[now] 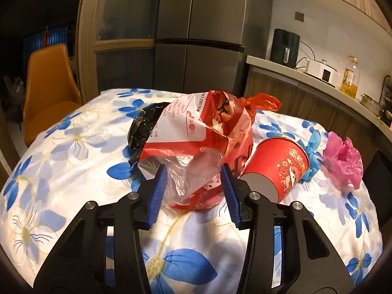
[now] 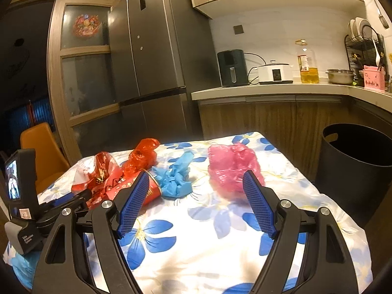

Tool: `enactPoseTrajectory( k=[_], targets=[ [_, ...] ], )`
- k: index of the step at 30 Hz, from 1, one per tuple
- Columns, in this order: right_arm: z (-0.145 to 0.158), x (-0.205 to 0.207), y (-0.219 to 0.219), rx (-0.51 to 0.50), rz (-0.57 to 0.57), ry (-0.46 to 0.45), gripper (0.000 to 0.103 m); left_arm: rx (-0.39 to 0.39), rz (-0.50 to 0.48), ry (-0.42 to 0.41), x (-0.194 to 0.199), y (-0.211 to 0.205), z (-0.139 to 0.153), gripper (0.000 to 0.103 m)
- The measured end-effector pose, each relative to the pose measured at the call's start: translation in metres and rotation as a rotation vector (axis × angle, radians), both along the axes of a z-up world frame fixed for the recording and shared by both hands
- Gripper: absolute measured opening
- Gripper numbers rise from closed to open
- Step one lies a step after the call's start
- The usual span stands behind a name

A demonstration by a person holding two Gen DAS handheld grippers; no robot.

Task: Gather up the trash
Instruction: 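Grasp the red-white printed bag with the left tool while the right tool grasps the pink bag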

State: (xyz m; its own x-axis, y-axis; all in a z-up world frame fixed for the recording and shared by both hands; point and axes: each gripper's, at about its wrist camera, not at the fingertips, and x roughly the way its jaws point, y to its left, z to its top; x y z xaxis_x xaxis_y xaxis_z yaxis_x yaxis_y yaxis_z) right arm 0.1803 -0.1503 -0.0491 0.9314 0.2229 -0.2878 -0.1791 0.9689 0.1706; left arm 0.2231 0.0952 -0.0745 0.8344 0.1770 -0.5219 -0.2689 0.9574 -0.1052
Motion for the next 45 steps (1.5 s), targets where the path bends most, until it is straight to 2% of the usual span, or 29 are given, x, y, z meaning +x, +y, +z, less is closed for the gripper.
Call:
enactPoseTrajectory(
  k=[2, 3, 8, 14, 22, 30, 33, 36, 39, 42, 44, 45],
  targets=[
    [-0.002, 0.004, 0.000, -0.005, -0.008, 0.005, 0.077, -0.010, -0.015, 0.000, 0.000, 0.000, -0.001, 0.027],
    [-0.003, 0.007, -0.002, -0.003, -0.015, 0.011, 0.077, -0.013, -0.024, 0.004, 0.001, 0.000, -0.002, 0.014],
    [-0.005, 0.017, -0.013, 0.006, -0.055, 0.022, 0.076, -0.032, -0.036, 0.004, 0.001, 0.001, -0.004, 0.002],
    [-0.010, 0.027, -0.025, 0.000, -0.095, 0.031, 0.075, -0.037, -0.044, -0.072, -0.015, 0.000, 0.006, 0.000],
    [-0.014, 0.045, -0.037, -0.016, -0.134, 0.035, 0.072, -0.065, -0.055, -0.173, -0.046, -0.008, 0.037, 0.000],
    [-0.025, 0.077, -0.048, -0.025, -0.172, 0.076, 0.065, -0.075, -0.150, -0.224, -0.040, -0.048, 0.057, 0.000],
    [-0.033, 0.091, -0.048, -0.030, -0.168, 0.123, 0.061, -0.069, -0.172, -0.228, -0.034, -0.061, 0.058, 0.000],
    [-0.043, 0.103, -0.050, -0.027, -0.158, 0.187, 0.056, -0.059, -0.186, -0.226, -0.031, -0.068, 0.058, 0.000],
    [-0.051, 0.109, -0.050, -0.025, -0.147, 0.223, 0.046, -0.059, -0.192, -0.220, -0.028, -0.070, 0.057, 0.000],
    [-0.053, 0.110, -0.046, -0.028, -0.130, 0.232, 0.029, -0.060, -0.193, -0.219, -0.028, -0.070, 0.057, 0.000],
    [-0.052, 0.109, -0.045, -0.027, -0.108, 0.226, 0.010, -0.057, -0.193, -0.220, -0.027, -0.071, 0.057, 0.000],
    [-0.050, 0.108, -0.044, -0.028, -0.104, 0.221, 0.008, -0.053, -0.194, -0.222, -0.027, -0.072, 0.058, 0.000]
  ],
)
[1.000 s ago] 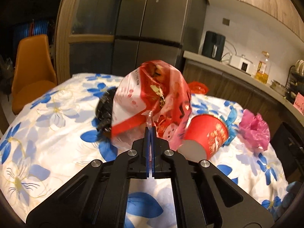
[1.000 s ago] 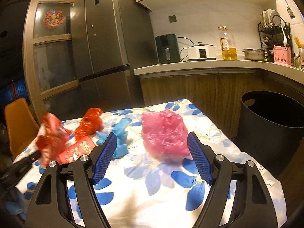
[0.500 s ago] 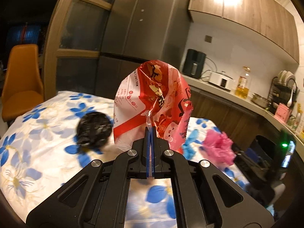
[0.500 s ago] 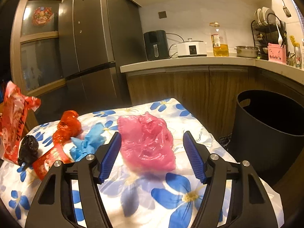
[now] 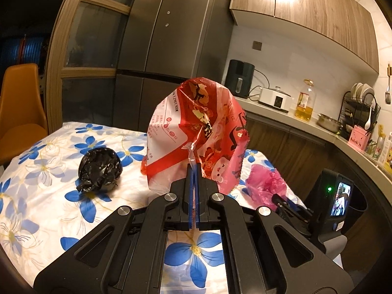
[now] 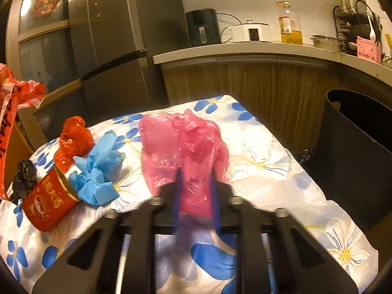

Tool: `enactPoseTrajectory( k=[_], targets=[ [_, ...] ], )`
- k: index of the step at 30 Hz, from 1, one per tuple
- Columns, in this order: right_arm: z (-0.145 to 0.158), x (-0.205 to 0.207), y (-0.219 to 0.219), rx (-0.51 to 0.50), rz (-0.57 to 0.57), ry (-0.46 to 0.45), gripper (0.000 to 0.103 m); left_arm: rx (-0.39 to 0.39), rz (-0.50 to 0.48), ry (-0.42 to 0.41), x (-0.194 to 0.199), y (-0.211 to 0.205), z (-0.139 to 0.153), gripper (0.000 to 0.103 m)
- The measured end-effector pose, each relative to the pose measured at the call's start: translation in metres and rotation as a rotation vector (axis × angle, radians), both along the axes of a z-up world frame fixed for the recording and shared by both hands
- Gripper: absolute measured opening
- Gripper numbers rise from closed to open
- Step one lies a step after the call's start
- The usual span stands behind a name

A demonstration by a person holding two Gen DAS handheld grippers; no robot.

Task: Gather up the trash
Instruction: 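Grasp the red-white printed bag with the left tool while the right tool grasps the pink bag, then carry the red-white bag and pink bag with both tools over the bin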

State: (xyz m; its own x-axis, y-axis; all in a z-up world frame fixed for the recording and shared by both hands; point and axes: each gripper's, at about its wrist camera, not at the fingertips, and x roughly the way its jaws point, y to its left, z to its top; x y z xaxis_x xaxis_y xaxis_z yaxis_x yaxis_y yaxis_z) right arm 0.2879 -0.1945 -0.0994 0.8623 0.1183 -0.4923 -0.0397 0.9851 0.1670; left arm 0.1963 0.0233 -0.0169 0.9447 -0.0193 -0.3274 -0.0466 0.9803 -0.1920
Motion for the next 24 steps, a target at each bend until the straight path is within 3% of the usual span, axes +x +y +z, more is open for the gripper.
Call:
enactPoseTrajectory(
  k=[2, 8, 24],
  targets=[
    [0.005, -0.007, 0.000, -0.001, 0.012, -0.030, 0.003, 0.007, -0.002, -0.004, -0.001, -0.002, 0.001, 0.000],
    [0.029, -0.042, -0.006, -0.011, 0.014, -0.130, 0.002, 0.022, -0.013, -0.012, -0.005, -0.008, 0.004, 0.000],
    [0.070, -0.115, -0.065, 0.024, -0.043, -0.250, 0.002, 0.057, -0.118, -0.019, -0.010, -0.069, 0.013, 0.000]
  ],
)
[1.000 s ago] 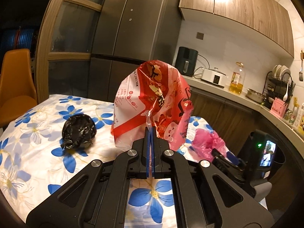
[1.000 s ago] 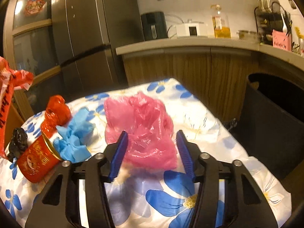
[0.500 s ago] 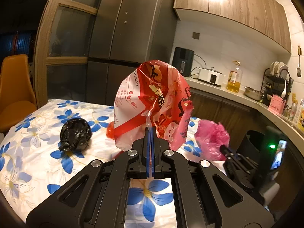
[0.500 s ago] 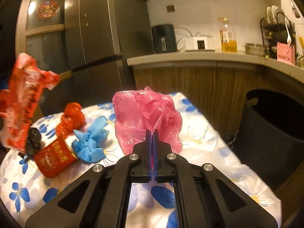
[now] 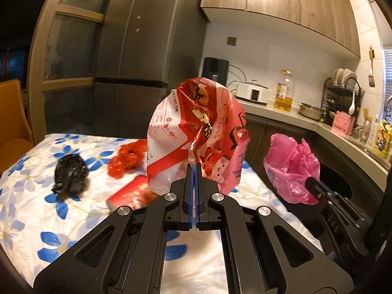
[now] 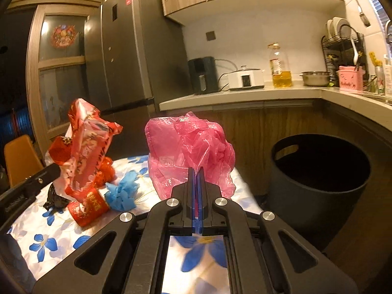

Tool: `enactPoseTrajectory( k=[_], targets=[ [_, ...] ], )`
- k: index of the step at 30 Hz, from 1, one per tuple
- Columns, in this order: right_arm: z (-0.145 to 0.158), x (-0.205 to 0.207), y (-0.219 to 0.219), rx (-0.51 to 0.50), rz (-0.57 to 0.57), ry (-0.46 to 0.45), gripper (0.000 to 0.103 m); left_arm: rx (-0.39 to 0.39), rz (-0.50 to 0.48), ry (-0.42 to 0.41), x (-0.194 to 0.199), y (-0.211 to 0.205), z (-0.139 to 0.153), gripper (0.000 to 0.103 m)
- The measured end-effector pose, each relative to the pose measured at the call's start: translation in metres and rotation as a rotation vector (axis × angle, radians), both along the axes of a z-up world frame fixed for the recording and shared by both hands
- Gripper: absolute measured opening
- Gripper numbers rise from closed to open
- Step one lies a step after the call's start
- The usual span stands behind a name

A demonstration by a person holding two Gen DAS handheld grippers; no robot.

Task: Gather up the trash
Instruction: 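Carry the red-white bag and pink bag with both tools over the bin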

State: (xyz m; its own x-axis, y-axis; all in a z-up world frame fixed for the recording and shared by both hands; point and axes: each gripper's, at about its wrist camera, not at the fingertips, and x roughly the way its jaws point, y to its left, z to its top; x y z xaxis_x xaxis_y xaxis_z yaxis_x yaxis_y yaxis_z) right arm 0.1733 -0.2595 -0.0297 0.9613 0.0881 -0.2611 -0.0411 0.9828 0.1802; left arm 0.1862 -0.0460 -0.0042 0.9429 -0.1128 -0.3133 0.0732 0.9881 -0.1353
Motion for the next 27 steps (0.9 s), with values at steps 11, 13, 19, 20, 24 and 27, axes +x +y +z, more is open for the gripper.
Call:
enactPoseTrajectory(
  k=[11, 13, 19, 20, 24, 27],
  targets=[
    [0.015, -0.024, -0.060, 0.016, -0.134, -0.048, 0.002, 0.032, -0.137, -0.020, 0.007, -0.071, 0.009, 0.000],
    [0.017, -0.027, -0.073, 0.017, -0.166, -0.056, 0.002, 0.040, -0.166, -0.025, 0.009, -0.085, 0.011, 0.000],
    [0.021, -0.029, -0.107, 0.031, -0.247, -0.072, 0.002, 0.058, -0.243, -0.050, 0.017, -0.126, 0.017, 0.000],
    [0.022, -0.029, -0.110, 0.032, -0.256, -0.073, 0.002, 0.060, -0.253, -0.052, 0.018, -0.132, 0.018, 0.000],
    [0.021, -0.030, -0.126, 0.036, -0.296, -0.080, 0.002, 0.074, -0.293, -0.058, 0.024, -0.158, 0.018, 0.000],
    [0.021, -0.028, -0.137, 0.042, -0.320, -0.080, 0.002, 0.076, -0.316, -0.056, 0.029, -0.172, 0.016, 0.000]
  ],
)
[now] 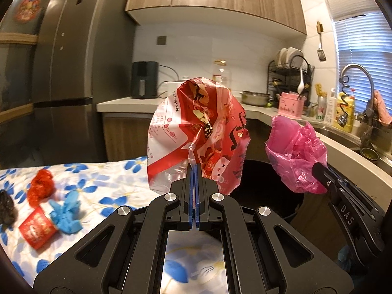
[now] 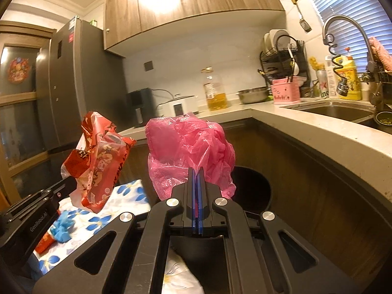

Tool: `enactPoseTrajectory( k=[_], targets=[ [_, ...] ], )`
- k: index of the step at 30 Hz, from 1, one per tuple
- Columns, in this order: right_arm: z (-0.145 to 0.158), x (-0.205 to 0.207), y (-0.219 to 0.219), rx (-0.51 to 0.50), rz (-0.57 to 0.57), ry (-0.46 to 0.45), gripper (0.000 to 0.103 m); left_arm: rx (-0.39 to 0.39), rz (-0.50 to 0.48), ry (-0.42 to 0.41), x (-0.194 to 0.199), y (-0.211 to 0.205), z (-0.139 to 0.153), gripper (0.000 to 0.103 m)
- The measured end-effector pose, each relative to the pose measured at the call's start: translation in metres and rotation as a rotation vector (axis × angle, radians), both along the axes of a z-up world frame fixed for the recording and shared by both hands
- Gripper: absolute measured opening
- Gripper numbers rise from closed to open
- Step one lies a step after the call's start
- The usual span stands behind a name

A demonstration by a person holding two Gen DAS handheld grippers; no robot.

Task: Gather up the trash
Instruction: 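Carry the red-white bag and pink bag with both tools over the bin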

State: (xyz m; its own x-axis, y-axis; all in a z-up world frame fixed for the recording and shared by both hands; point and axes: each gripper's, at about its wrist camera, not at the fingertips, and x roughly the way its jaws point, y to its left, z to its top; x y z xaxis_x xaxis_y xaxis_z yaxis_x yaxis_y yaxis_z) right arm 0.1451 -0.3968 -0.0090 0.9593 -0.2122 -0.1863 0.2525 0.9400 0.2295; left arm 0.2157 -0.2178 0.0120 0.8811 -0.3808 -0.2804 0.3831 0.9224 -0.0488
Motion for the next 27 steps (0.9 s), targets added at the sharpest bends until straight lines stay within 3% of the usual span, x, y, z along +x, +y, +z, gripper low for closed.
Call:
enactPoseTrajectory(
  k=[27],
  targets=[
    [-0.010, 0.018, -0.030, 0.015, -0.074, 0.029, 0.002, 0.003, -0.105, 0.062, 0.041, -0.063, -0.025, 0.000]
  ],
)
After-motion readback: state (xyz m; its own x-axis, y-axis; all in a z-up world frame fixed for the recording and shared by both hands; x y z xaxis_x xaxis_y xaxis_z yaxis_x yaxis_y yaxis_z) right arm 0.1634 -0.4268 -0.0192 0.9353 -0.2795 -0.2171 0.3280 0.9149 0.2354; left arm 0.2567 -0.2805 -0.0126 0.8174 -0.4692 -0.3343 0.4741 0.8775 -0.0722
